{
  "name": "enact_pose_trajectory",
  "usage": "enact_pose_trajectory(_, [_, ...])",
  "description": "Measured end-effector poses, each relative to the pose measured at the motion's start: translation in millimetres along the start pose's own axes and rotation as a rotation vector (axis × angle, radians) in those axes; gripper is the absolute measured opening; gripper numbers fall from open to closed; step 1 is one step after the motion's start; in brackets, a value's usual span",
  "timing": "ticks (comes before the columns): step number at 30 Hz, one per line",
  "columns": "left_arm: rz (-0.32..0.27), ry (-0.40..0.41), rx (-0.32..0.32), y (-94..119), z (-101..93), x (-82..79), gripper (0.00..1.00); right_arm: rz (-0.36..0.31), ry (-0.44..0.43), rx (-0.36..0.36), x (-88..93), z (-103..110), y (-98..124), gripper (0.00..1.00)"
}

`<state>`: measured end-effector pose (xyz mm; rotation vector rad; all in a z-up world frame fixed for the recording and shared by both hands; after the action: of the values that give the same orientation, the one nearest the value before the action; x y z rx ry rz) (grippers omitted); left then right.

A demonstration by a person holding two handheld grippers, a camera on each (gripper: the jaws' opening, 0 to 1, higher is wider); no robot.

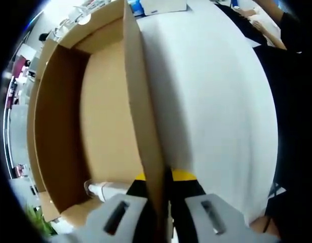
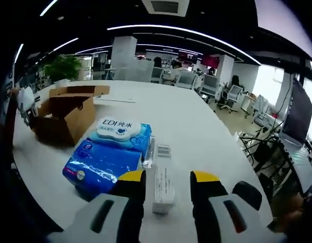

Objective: Operate the shoe box by opening the lid, removing the specified soft item, and placing it in the target area until the item is outside and the box remains undamaged.

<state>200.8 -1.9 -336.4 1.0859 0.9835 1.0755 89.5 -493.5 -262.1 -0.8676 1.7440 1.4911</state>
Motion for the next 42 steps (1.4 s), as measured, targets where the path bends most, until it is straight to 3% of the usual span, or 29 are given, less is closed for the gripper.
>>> enact_pose_trajectory(3, [-0.001, 0.0, 0.002, 0, -0.8, 0.0, 0.04, 0.028, 0.018, 0.02, 12.2, -1, 0, 0.35])
enact_pose_trajectory(11, [-0.002, 0.004, 0.002, 0, 5.3, 2.0, 0.04, 0.006, -0.041, 0.014, 22.4, -2, -4, 0.32])
enact_pose_trajectory(23, [-0.008, 0.008, 0.006, 1, 7.5, 2.4, 0.04, 0.001, -0.056, -0.021, 21.1, 8, -13, 0.2])
enact_pose_trajectory(42, [-0.01, 0.007, 0.006, 0, 2.5, 1.6, 0.04, -0.007, -0.062, -0.038, 16.9, 15, -21, 0.19])
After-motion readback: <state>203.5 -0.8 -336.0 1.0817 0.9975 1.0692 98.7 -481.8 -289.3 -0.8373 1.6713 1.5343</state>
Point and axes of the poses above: the point that each gripper's makers call its tool centre point, and the gripper's own axes: y roughly backward along the fingers, z roughly to its left, x roughly out of its underside, the point moved 1 cm from there along y, roughly backward along the fingers, and after that the axes turned 4 degrees about -x, right-handed, at the moved point
